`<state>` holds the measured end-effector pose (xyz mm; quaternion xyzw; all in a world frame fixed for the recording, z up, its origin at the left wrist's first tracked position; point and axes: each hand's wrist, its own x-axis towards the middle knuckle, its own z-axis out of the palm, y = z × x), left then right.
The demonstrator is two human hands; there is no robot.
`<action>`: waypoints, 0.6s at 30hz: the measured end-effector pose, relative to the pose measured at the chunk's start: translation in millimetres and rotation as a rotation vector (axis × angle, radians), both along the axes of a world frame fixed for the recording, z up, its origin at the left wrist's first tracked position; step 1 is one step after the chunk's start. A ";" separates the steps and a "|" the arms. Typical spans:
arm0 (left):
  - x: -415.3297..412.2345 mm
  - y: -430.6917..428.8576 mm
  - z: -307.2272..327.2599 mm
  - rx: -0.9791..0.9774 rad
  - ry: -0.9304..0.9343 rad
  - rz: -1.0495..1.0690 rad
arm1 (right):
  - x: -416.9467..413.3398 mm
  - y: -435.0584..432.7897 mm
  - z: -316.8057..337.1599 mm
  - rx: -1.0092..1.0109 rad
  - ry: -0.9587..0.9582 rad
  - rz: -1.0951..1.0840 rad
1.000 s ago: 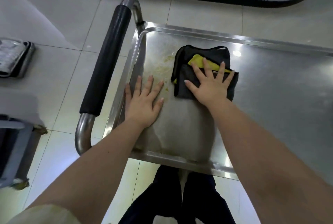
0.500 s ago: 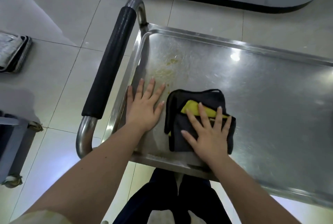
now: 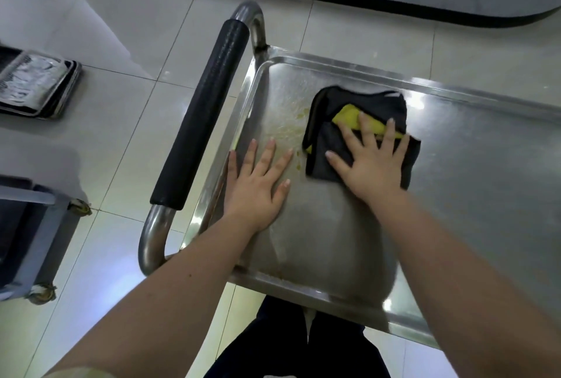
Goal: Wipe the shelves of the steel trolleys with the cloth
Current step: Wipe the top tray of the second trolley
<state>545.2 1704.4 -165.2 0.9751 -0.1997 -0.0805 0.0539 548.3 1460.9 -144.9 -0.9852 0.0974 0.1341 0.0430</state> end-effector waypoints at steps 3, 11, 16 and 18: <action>0.1 -0.9 1.0 0.006 -0.007 0.000 | -85.8 35.8 -0.4 0.023 -0.015 0.079; -2.4 0.8 1.4 -0.006 -0.004 0.006 | -160.6 61.4 0.5 0.075 -0.033 0.107; -2.3 0.7 -0.8 -0.021 -0.014 0.008 | -9.4 6.2 -6.9 0.019 -0.007 -0.083; -1.3 1.0 -2.6 -0.031 -0.014 0.008 | 45.4 -8.0 -7.6 0.036 0.012 -0.098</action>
